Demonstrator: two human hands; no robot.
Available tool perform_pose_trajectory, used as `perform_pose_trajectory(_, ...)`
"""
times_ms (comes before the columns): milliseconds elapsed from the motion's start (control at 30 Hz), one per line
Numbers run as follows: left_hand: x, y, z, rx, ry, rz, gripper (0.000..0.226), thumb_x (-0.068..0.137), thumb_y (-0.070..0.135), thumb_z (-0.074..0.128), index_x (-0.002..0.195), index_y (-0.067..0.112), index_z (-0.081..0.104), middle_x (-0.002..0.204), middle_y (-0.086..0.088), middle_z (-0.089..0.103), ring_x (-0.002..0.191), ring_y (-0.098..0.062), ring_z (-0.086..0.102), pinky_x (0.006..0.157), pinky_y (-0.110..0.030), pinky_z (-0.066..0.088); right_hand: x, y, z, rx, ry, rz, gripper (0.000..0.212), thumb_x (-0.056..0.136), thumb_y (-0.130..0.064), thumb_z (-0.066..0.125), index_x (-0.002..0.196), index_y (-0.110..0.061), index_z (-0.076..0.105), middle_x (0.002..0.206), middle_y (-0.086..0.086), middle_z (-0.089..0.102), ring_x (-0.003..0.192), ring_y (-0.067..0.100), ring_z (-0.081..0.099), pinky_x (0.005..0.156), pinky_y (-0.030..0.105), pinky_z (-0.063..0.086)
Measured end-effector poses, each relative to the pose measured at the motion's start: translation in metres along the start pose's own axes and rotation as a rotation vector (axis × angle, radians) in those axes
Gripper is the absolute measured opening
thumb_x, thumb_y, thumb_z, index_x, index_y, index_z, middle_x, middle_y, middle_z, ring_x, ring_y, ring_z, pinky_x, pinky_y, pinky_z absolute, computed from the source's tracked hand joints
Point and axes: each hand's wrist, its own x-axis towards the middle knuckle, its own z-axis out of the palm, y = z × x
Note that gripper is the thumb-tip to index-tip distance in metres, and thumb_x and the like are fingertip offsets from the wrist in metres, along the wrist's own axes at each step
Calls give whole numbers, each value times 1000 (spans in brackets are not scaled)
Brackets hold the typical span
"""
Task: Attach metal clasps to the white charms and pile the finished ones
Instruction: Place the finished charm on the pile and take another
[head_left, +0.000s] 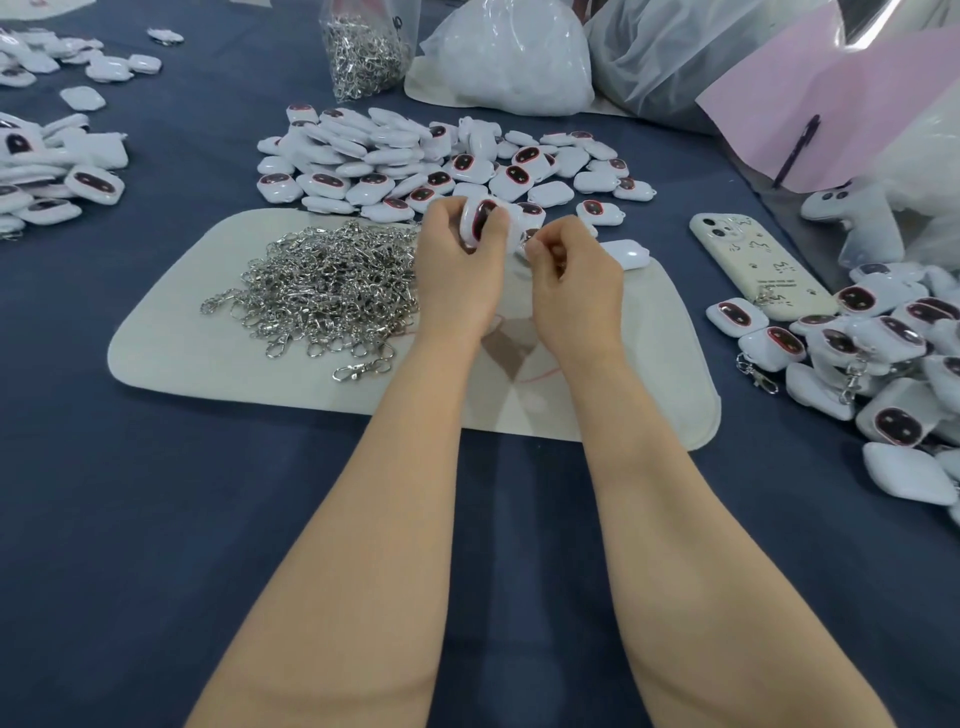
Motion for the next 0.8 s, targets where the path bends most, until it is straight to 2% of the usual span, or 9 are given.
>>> perform_pose_trajectory(100, -3, 1, 1, 24, -52, 123, 23, 88, 18, 63, 83, 32, 45, 83, 1, 59, 69, -12, 51, 72, -28, 45, 0, 1, 1, -27, -21, 17, 11, 94, -7, 49, 89, -3, 58, 79, 1, 58, 76, 17, 50, 69, 24, 38)
perform_pose_trajectory(233, -4, 1, 2, 49, -76, 153, 17, 88, 18, 63, 89, 25, 47, 84, -4, 60, 68, -12, 50, 68, -26, 43, 1, 2, 2, 23, -2, 112, 9, 95, -10, 50, 95, -10, 59, 84, -5, 58, 80, 12, 53, 75, 21, 42)
perform_pose_trajectory(333, 0, -1, 1, 5, 1, 39, 11, 91, 20, 60, 87, 21, 49, 89, -12, 63, 77, -26, 61, 81, -41, 51, 1, 2, 2, 57, -12, 150, 18, 96, -11, 47, 109, -10, 60, 103, -2, 63, 93, 10, 55, 84, 16, 41)
perform_pose_trajectory(400, 3, -2, -2, -43, 59, -72, 15, 93, 22, 57, 79, 24, 49, 76, -7, 61, 67, -21, 60, 77, -39, 52, 2, 2, 2, 65, 19, 159, 22, 96, -12, 46, 114, -11, 59, 111, 0, 63, 98, 10, 55, 85, 14, 39)
perform_pose_trajectory(500, 3, -2, -3, -84, 44, -132, 19, 94, 23, 55, 75, 25, 51, 66, -1, 58, 56, -11, 54, 66, -33, 49, 3, 0, 1, 134, 29, 172, 22, 97, -17, 48, 115, -13, 59, 105, -6, 64, 90, 2, 54, 80, 9, 39)
perform_pose_trajectory(567, 0, 1, 0, -62, -21, -117, 13, 93, 25, 56, 81, 19, 57, 70, 0, 60, 61, -12, 57, 63, -31, 50, 3, -4, 0, 174, -6, 181, 22, 96, -21, 49, 115, -14, 59, 95, -15, 62, 84, -5, 55, 76, 4, 41)
perform_pose_trajectory(633, -3, 4, 5, -35, -59, -93, 11, 92, 26, 57, 87, 17, 60, 78, -1, 61, 71, -16, 60, 66, -33, 51, 4, -6, -2, 197, -32, 196, 22, 94, -22, 51, 114, -15, 58, 88, -13, 63, 79, -2, 57, 77, 15, 47)
perform_pose_trajectory(700, -5, 8, 11, -39, -82, -74, 11, 92, 24, 57, 85, 15, 60, 81, -3, 60, 78, -20, 59, 74, -36, 50, 4, -8, -7, 212, -23, 211, 19, 94, -22, 52, 109, -14, 58, 88, -3, 67, 75, 9, 58, 73, 25, 48)
perform_pose_trajectory(800, -11, 12, 24, -14, -100, -67, 14, 91, 23, 57, 99, 12, 59, 98, -7, 65, 91, -24, 64, 86, -39, 51, 6, -10, -23, 201, 58, 213, 7, 93, -22, 52, 99, -19, 56, 80, -10, 62, 69, -2, 57, 58, 6, 39)
